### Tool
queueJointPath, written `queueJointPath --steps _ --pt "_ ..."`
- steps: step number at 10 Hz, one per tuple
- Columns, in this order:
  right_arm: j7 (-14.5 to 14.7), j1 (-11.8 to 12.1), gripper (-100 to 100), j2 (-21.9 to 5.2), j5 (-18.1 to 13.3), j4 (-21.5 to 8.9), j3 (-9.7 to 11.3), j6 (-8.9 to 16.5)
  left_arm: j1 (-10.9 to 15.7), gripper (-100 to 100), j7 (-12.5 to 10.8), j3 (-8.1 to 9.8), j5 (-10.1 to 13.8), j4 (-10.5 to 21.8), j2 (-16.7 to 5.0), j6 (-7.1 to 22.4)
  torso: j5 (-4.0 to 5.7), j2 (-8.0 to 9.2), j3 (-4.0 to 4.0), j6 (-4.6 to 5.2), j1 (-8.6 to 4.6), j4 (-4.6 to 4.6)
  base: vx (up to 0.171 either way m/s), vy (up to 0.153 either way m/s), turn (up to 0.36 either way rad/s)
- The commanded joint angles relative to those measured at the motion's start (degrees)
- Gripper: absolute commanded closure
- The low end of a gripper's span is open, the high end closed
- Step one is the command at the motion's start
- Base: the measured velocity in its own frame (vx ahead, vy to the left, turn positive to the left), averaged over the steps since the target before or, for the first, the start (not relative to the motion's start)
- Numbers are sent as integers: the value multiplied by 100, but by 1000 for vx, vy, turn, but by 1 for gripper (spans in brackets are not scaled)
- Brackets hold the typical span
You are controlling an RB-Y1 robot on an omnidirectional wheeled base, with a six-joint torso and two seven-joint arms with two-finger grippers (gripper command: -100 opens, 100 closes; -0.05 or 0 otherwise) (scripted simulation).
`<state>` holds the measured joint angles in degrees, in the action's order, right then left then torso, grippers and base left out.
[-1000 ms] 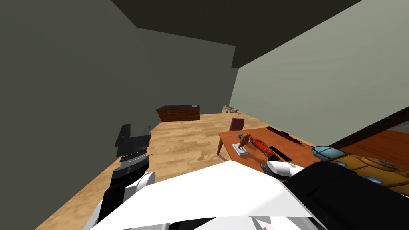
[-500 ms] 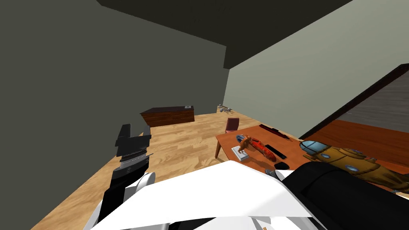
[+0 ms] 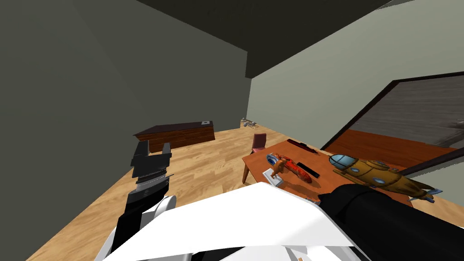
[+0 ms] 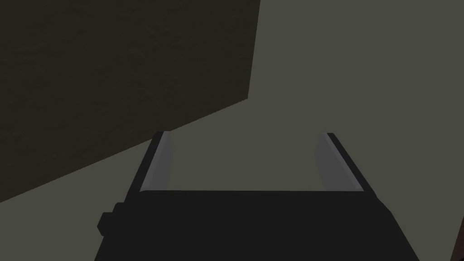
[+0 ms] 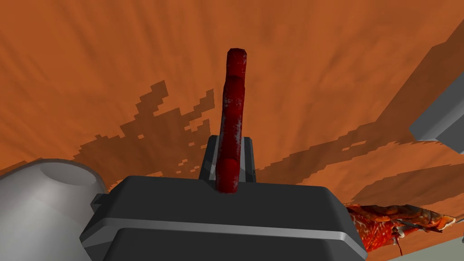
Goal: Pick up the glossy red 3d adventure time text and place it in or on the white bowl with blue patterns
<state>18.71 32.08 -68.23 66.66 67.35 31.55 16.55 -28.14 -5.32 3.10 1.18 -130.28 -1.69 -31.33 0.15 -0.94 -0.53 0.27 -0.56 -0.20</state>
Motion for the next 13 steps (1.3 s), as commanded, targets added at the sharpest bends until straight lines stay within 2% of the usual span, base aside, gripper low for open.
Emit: queueJointPath --steps 1,2,3,4,5,6,7,8,9,10,12,13 --pt "168 286 100 -45 73 193 64 -286 0 0 0 0 0 0 0 0 0 0 0 0 0 0 237 69 -233" --pt "168 333 100 -45 73 193 64 -292 1 0 0 -1 0 0 0 0 2 -1 -1 -12 3 0 123 29 -16" --pt "308 587 100 -182 38 473 123 -532 3 0 0 -1 0 0 0 0 -1 25 13 -20 -12 6 224 22 -340" --pt "308 727 100 -182 38 514 123 -640 0 0 0 0 0 0 0 0 1 7 3 -2 -12 0 220 30 -289" --pt "448 881 100 -320 3 712 182 -844 2 0 0 0 0 0 0 0 4 7 2 -13 -17 0 267 36 -403" --pt "448 1074 100 -320 3 836 182 -988 0 0 0 0 0 0 0 0 3 -10 -5 -8 -12 0 238 56 -227" --pt "395 1022 100 -303 -54 778 123 -855 2 0 0 0 0 0 0 0 4 -5 -3 -21 -9 2 83 31 -28" --pt "395 1047 0 -298 -64 803 126 -883 4 0 0 -1 0 0 -1 0 3 31 18 -27 -24 12 18 9 9" --pt "275 1028 100 -495 -120 790 -97 -788 4 0 0 -1 0 0 -1 1 5 60 35 -23 -35 18 -24 22 -58" --pt "275 1028 100 -495 -86 790 -6 -788 5 0 0 -1 0 1 -1 1 -4 81 46 -20 -38 21 -41 7 -32" --pt "222 1022 100 -578 -146 784 -192 -747 5 0 0 -1 0 1 -1 1 5 93 55 -17 -39 26 -20 10 -14" --pt "222 1022 100 -578 -146 784 -192 -747 5 0 0 -1 0 1 -1 1 0 90 54 -18 -37 26 -13 11 -9"
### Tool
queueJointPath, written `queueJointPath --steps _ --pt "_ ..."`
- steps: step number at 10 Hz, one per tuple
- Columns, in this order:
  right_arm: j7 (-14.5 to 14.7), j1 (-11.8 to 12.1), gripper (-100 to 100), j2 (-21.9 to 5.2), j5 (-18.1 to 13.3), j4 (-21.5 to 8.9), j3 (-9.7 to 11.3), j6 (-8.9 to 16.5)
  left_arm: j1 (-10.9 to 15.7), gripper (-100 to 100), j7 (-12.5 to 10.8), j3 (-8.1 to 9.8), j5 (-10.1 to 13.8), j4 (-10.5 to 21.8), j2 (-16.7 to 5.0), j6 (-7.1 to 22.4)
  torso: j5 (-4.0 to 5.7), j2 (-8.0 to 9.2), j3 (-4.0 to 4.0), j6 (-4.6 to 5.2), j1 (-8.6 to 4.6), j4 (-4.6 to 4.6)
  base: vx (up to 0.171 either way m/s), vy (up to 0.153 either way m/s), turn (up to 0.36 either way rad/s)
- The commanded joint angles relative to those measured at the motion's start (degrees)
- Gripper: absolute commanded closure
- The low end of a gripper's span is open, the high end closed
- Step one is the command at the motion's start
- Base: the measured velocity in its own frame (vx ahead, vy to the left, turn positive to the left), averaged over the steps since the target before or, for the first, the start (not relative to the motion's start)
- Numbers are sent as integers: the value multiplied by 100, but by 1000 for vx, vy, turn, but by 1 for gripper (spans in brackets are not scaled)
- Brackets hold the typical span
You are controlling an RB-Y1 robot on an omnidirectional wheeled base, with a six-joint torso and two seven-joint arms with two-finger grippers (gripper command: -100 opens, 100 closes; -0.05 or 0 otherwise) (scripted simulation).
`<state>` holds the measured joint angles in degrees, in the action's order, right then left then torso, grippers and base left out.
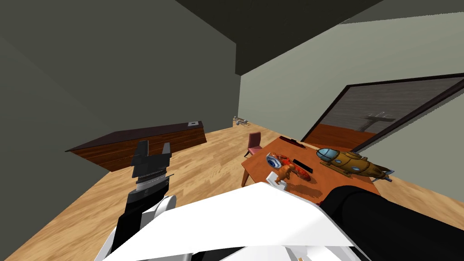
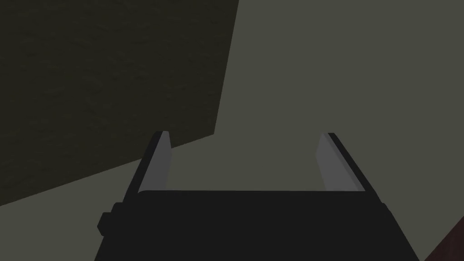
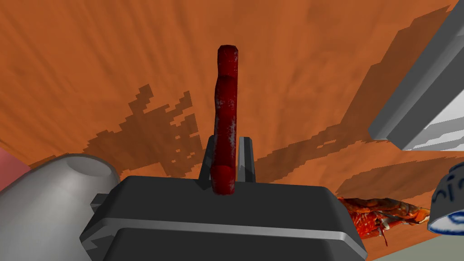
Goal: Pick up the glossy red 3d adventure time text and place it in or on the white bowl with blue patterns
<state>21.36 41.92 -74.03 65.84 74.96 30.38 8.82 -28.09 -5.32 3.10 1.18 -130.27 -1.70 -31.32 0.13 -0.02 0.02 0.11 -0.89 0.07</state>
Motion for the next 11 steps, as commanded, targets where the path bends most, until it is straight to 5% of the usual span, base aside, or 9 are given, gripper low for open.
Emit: queueJointPath --steps 1,7,9,11 --pt "-102 31 100 -91 -90 15 -182 71 0 0 0 0 0 0 0 0 0 0 0 0 0 0 -17 12 -39" --pt "-372 6 100 -543 -211 -24 -674 281 0 0 0 0 0 0 0 0 -14 6 6 1 13 6 -20 15 -31" --pt "-372 6 100 -543 -211 -24 -674 281 0 0 0 0 0 0 0 0 -12 6 6 0 17 6 -14 10 -10" --pt "-514 -1 100 -791 -277 -51 -932 394 0 0 0 0 0 0 0 0 -15 8 8 4 16 7 -22 18 -51"
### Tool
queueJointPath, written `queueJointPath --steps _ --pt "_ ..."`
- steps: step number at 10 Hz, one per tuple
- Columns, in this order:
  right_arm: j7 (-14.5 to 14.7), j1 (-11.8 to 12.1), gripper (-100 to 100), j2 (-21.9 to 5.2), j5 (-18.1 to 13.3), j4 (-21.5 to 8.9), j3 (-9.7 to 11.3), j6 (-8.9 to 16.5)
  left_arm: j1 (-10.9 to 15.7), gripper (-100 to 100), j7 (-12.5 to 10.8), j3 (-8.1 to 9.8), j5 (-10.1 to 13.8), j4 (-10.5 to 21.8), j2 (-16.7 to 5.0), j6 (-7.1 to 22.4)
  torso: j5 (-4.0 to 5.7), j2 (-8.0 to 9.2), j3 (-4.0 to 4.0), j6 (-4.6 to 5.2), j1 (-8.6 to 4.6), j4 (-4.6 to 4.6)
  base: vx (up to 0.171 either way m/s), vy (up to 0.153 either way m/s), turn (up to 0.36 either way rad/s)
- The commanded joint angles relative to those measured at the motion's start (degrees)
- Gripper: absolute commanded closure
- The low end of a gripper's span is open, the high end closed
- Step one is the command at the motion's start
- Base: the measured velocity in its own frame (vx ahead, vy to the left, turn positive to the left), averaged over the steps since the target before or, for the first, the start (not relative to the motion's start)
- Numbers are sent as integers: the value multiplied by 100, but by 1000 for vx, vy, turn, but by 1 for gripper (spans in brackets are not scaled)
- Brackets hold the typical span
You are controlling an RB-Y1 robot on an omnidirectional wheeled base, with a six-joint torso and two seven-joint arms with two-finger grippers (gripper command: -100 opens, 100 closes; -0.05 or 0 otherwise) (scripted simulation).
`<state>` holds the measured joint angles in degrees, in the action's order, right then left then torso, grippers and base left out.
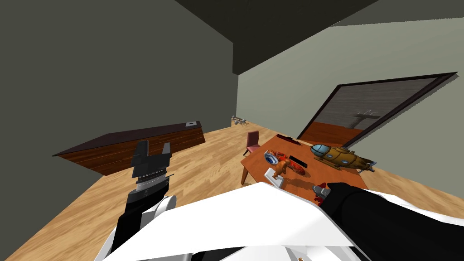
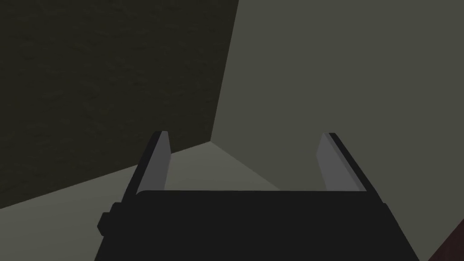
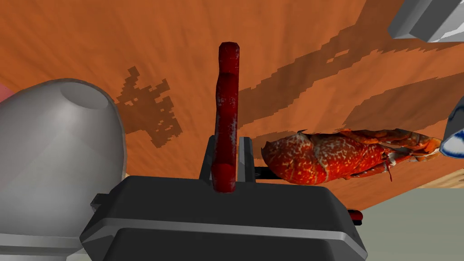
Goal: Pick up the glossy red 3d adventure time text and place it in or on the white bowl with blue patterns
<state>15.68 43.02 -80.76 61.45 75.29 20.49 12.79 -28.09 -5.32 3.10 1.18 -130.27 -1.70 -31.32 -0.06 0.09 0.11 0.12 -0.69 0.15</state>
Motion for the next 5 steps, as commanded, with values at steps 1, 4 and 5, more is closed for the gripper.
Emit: queueJointPath --steps 1,4,5 --pt "54 -110 100 -118 162 -84 57 -3 0 0 0 0 0 0 0 0 0 0 0 0 0 0 -22 14 -17" --pt "-147 -107 100 -469 64 -137 -302 157 0 0 0 0 0 0 0 0 0 -1 -1 1 0 0 -26 16 -49" --pt "-259 -99 100 -667 5 -181 -500 247 0 0 0 0 0 0 0 0 -2 0 0 3 4 0 -46 39 -90"
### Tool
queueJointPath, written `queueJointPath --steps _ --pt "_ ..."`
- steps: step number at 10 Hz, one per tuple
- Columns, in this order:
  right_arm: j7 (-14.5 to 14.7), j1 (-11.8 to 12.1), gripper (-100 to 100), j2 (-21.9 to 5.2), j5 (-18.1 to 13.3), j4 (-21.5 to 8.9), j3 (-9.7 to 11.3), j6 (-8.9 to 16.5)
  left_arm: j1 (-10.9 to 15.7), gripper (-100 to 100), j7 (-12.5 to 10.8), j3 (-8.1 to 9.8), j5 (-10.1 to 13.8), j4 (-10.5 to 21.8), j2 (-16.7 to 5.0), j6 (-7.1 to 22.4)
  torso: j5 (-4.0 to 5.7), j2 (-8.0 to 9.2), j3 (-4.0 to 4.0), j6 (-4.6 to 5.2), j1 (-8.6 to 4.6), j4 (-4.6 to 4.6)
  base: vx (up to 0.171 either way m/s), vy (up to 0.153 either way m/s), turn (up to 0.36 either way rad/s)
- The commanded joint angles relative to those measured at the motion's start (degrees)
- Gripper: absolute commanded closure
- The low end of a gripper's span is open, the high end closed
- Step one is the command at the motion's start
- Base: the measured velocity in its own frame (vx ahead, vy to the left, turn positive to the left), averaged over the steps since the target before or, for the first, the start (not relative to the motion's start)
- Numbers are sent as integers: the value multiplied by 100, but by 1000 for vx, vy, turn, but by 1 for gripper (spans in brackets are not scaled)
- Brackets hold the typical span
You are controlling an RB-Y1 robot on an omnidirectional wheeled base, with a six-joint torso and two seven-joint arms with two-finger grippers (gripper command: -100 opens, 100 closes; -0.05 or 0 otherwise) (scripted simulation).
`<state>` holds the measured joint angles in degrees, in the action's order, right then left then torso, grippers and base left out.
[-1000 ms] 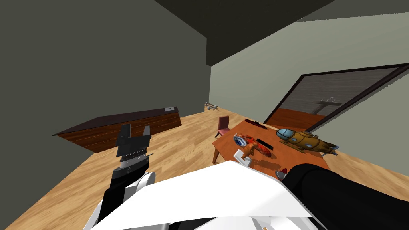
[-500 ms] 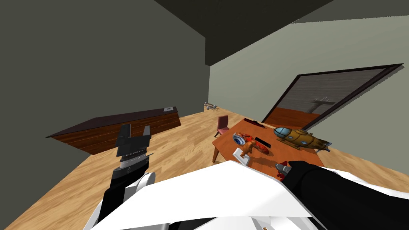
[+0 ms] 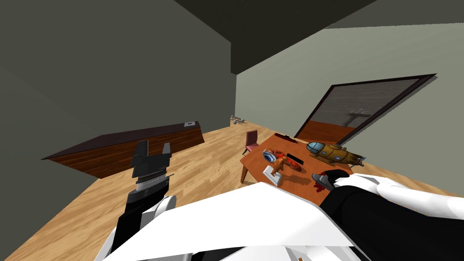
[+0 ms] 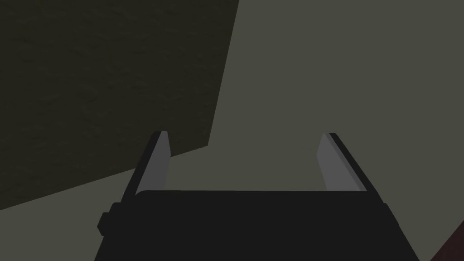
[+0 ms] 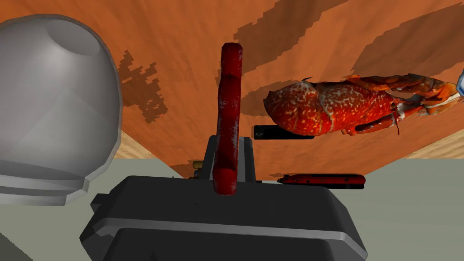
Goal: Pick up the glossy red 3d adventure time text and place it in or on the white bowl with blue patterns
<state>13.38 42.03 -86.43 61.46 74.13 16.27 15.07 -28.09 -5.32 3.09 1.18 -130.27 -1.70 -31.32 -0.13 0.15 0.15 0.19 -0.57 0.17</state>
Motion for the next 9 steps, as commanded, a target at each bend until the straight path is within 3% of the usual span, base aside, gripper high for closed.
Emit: queueJointPath --steps 1,2,5,7,9 --pt "-77 4 100 -187 -22 -91 -162 57 0 0 0 0 0 0 0 0 0 0 0 0 0 0 -42 34 -63" --pt "-150 9 100 -340 -67 -155 -299 114 0 0 0 0 0 0 0 0 -4 1 1 -1 6 1 -13 28 -46" --pt "-192 2 100 -462 -95 -231 -391 143 0 0 0 0 0 0 0 0 2 -15 -9 -7 1 -4 14 14 -9" --pt "-193 -33 100 -581 -102 -362 -445 132 -1 0 0 0 0 0 0 0 -4 -47 -25 -20 12 -8 110 42 29" --pt "-121 -104 100 -613 -55 -508 -392 57 -2 0 0 0 0 0 0 0 0 -99 -55 -33 17 -18 224 71 82"
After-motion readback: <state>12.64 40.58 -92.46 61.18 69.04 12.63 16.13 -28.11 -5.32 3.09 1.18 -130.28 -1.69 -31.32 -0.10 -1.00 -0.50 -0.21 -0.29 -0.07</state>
